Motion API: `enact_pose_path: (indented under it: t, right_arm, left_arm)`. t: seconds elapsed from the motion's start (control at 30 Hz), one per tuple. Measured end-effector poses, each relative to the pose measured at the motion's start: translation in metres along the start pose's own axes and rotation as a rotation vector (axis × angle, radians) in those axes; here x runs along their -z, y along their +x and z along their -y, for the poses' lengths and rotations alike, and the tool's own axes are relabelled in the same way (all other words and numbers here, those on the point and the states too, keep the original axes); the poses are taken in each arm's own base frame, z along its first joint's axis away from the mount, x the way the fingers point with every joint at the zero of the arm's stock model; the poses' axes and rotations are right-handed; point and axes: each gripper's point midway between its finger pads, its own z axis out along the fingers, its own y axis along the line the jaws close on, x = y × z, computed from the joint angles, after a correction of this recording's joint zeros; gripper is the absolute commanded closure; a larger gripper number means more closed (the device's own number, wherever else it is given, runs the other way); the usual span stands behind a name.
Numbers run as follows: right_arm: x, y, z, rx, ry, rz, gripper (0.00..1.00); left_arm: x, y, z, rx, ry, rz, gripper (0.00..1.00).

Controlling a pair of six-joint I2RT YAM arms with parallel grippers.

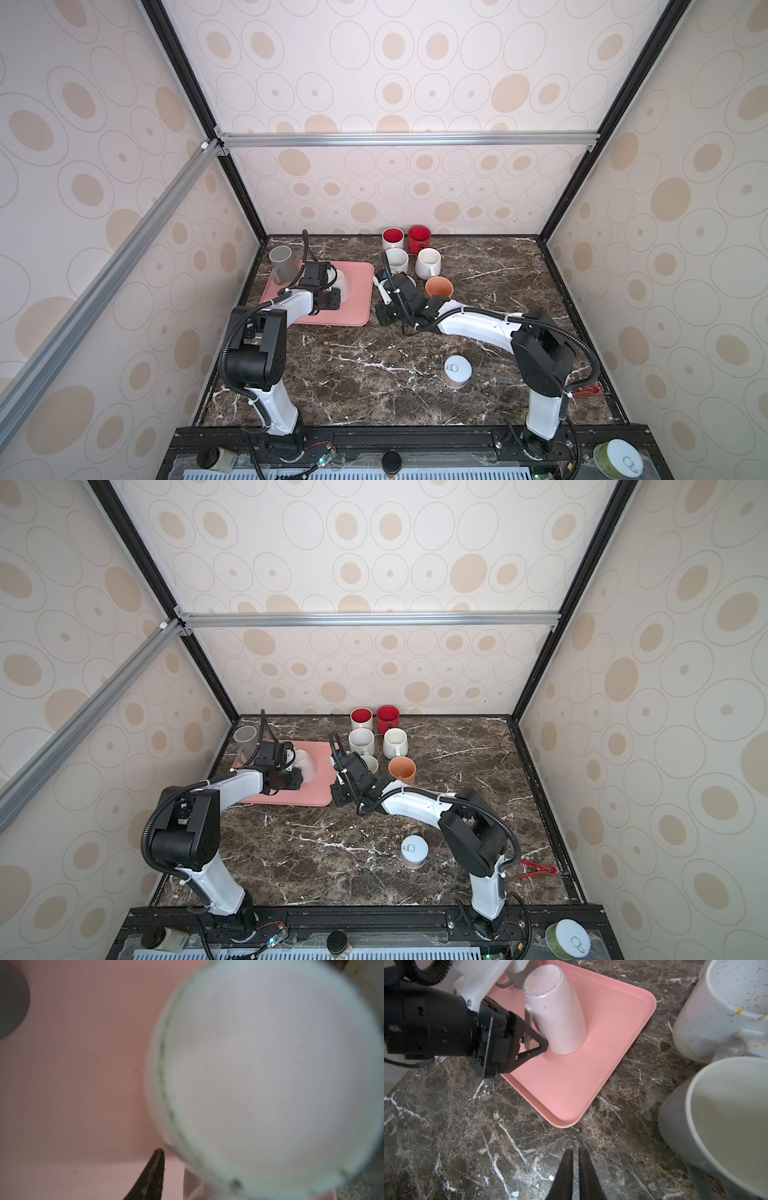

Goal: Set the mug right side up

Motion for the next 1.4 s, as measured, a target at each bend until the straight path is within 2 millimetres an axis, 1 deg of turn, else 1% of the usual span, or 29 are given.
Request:
enact_pose_path:
  t: [0.13, 0.2, 0.43, 0.7, 0.8, 0.87, 0.97, 1.07, 1.17, 1.27, 1.4]
  right_arm:
    - [0.000, 0.000, 0.000, 0.000, 0.000, 0.000, 0.89]
    - [0.000, 0.000, 0.000, 0.000, 0.000, 0.000, 0.89]
    - [0.000, 0.000, 0.000, -0.001, 0.000, -0.001, 0.89]
    - [0.000, 0.000, 0.000, -0.001, 0.000, 0.000, 0.89]
    - [0.000, 0.000, 0.000, 0.002, 0.000, 0.000, 0.88]
    - [0.000, 0.000, 0.000, 0.003, 0.000, 0.000, 0.87]
    - [0.001, -0.002, -0.001, 0.003, 0.000, -0.001, 0.85]
    - [0.004, -0.006, -0.001, 0.002, 0.001, 0.009, 0.84]
    - [0.012, -0.015, -0.002, -0.007, 0.006, 0.034, 0.83]
    - [0.030, -0.033, -0.004, -0.029, 0.003, 0.089, 0.82]
    - [0.060, -0.060, -0.008, -0.075, -0.023, 0.187, 0.78]
  left_arm:
    - [0.001, -0.001, 0.000, 0.000, 0.000, 0.005, 0.61]
    - [0.001, -0.002, 0.000, -0.001, 0.000, 0.006, 0.66]
    - [0.001, -0.005, 0.000, -0.003, 0.001, 0.019, 0.87]
    - [0.003, -0.004, -0.005, -0.002, -0.030, 0.021, 1.00]
    - [0.008, 0.003, -0.004, -0.005, -0.031, 0.018, 1.00]
    - [0.014, 0.006, -0.002, -0.007, -0.024, 0.021, 1.00]
    - [0.029, 0.005, 0.005, -0.006, 0.009, 0.052, 1.00]
    - [0.049, -0.004, 0.015, 0.003, 0.063, 0.115, 1.00]
    - [0.071, -0.019, 0.029, 0.012, 0.140, 0.201, 1.00]
    - [0.090, -0.035, 0.043, 0.022, 0.229, 0.280, 1.00]
    - [0.111, -0.051, 0.058, 0.041, 0.345, 0.366, 1.00]
